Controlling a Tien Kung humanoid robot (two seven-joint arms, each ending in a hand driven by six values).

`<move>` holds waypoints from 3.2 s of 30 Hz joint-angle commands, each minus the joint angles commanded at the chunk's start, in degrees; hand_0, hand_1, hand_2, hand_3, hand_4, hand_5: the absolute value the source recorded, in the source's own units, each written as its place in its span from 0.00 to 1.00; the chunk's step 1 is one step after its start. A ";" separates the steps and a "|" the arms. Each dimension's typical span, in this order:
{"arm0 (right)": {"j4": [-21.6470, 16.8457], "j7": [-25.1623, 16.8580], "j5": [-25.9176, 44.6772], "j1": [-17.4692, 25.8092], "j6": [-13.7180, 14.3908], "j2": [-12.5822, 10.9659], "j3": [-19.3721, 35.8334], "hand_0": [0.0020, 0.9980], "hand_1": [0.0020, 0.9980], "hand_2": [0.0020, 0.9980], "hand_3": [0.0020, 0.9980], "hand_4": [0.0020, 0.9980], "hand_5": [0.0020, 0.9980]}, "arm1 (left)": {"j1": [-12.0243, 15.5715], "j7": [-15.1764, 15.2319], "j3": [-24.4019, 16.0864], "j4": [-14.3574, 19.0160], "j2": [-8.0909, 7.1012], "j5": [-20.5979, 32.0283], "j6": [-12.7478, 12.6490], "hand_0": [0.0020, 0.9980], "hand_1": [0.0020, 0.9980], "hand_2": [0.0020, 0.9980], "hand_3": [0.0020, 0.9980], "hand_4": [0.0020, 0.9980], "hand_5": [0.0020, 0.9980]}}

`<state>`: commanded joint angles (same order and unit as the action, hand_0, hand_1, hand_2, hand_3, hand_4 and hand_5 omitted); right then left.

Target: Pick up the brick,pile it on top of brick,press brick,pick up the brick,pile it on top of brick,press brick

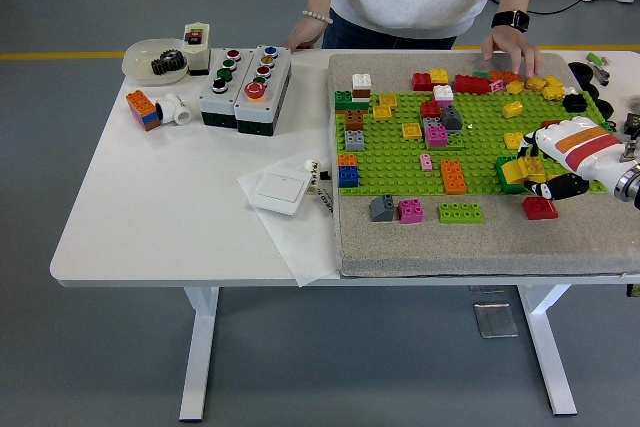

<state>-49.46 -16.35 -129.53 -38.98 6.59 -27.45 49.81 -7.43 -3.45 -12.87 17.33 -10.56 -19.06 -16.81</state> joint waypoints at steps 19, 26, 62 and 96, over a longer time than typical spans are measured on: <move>11.29 0.47 -0.03 -6.80 0.14 4.80 -5.00 0.49 0.48 0.53 0.50 0.72 0.25 | -0.45 -0.15 -0.13 0.11 -0.12 -0.29 -0.05 0.79 0.80 0.81 0.65 0.66 0.66; 11.67 0.55 -0.11 -7.39 0.02 5.47 -5.91 0.49 0.48 0.53 0.50 0.73 0.23 | -0.51 -0.09 -0.07 0.11 -0.10 -0.09 -0.08 0.79 0.80 0.81 0.65 0.66 0.66; 14.50 0.22 0.25 -7.81 0.02 5.70 -5.38 0.49 0.49 0.53 0.50 0.74 0.23 | -0.57 -0.04 0.08 0.10 -0.14 0.09 -0.13 0.79 0.80 0.81 0.65 0.66 0.66; 15.91 -1.78 0.19 -9.31 1.16 5.19 -9.66 0.50 0.49 0.53 0.50 0.74 0.23 | -0.62 -0.50 -0.67 0.13 -0.05 -1.26 -0.20 0.79 0.80 0.82 0.65 0.66 0.66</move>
<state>-33.56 -18.13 -129.34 -48.29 7.76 -22.26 40.15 -8.05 -3.95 -13.54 17.46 -10.61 -20.32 -17.01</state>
